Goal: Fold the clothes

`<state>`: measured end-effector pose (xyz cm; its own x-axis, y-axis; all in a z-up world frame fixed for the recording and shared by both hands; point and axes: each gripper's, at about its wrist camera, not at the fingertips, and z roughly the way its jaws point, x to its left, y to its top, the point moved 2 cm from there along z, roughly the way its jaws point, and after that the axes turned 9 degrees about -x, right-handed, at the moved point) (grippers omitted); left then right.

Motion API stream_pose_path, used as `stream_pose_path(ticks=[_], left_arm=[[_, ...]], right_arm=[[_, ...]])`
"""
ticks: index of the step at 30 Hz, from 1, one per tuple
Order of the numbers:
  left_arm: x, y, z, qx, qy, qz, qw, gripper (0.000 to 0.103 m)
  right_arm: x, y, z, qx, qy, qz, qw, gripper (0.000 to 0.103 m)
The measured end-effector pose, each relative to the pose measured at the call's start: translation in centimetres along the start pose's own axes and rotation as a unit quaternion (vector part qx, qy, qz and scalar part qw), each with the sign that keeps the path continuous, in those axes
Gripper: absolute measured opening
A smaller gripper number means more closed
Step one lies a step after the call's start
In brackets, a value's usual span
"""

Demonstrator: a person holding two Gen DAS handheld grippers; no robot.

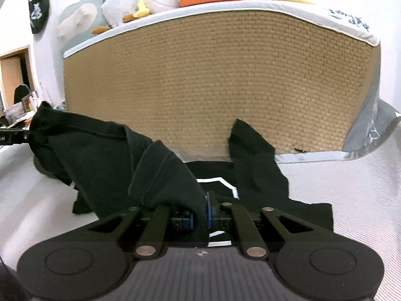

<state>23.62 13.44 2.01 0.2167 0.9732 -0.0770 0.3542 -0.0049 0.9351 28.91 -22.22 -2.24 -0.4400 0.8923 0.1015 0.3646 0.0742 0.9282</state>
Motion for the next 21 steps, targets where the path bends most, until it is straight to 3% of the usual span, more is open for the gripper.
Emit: stream_pose_path(ticks=[11, 15, 21], left_arm=[[3.8, 0.5, -3.6, 0.013, 0.032, 0.004, 0.9994, 0.007], [5.3, 1.7, -6.0, -0.007, 0.050, 0.001, 0.9987, 0.007], [4.9, 4.6, -9.8, -0.050, 0.067, 0.022, 0.9963, 0.007]], right_arm=[[4.5, 2.2, -1.1, -0.004, 0.053, -0.031, 0.998, 0.011], [6.4, 4.4, -2.3, -0.018, 0.087, -0.036, 0.995, 0.011], [8.2, 6.8, -3.2, -0.048, 0.095, -0.055, 0.993, 0.009]])
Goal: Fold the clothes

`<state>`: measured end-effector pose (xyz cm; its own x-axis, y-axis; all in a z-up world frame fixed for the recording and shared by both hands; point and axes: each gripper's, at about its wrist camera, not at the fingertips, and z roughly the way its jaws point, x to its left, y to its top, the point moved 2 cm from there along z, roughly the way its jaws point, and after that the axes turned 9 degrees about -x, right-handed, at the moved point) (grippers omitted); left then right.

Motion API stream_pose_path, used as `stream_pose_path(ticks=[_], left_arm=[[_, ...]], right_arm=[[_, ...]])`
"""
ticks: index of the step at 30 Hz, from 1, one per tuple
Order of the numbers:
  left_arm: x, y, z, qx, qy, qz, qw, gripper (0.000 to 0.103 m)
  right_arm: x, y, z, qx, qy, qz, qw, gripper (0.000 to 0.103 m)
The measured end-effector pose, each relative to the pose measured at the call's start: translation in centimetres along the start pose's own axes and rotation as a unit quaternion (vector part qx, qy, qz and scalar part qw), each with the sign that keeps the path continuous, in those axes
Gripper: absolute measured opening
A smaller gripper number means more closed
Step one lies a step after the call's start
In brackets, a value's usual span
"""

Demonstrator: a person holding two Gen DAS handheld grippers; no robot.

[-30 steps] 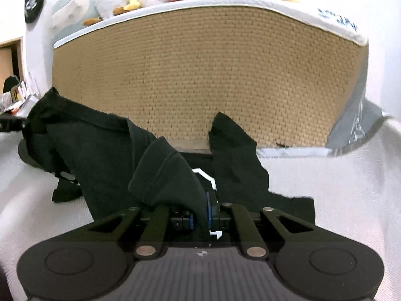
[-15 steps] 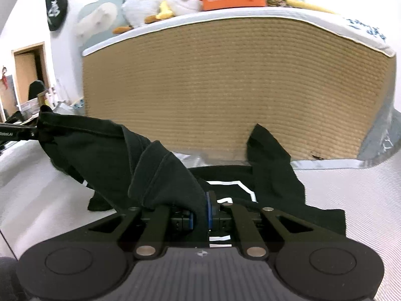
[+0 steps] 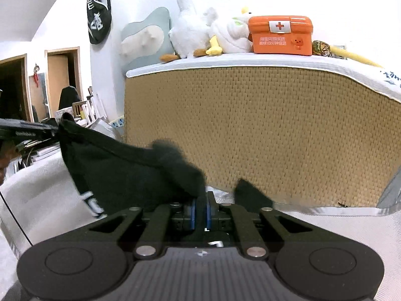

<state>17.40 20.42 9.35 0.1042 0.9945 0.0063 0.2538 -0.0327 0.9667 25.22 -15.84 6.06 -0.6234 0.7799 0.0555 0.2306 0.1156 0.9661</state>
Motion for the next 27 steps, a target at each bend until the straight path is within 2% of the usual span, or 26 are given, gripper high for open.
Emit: stream_pose_path(ticks=[2, 6, 10, 18, 24, 27], left_arm=[[-0.5, 0.2, 0.6, 0.011, -0.002, 0.014, 0.9998, 0.007], [-1.8, -1.3, 3.5, 0.044, -0.009, 0.040, 0.9982, 0.007], [-2.3, -2.6, 6.3, 0.057, -0.023, 0.020, 0.9979, 0.007], [-4.0, -5.3, 15.4, 0.100, -0.030, 0.042, 0.9936, 0.007], [-4.1, -6.2, 21.7, 0.104, -0.018, 0.037, 0.9938, 0.007], [-3.9, -7.0, 24.4, 0.120, -0.015, 0.035, 0.9921, 0.007]], right_arm=[[-0.5, -0.6, 1.1, 0.013, -0.006, -0.003, 1.000, 0.009], [-1.9, -3.0, 3.3, 0.047, -0.019, 0.010, 0.999, 0.008], [-3.3, -5.0, 5.1, 0.066, -0.049, -0.006, 0.997, 0.008], [-9.5, -5.7, 10.4, 0.078, -0.106, 0.005, 0.991, 0.008], [-12.8, -5.4, 15.8, 0.086, -0.131, -0.025, 0.987, 0.007], [-14.3, -6.1, 18.4, 0.099, -0.133, -0.023, 0.986, 0.007]])
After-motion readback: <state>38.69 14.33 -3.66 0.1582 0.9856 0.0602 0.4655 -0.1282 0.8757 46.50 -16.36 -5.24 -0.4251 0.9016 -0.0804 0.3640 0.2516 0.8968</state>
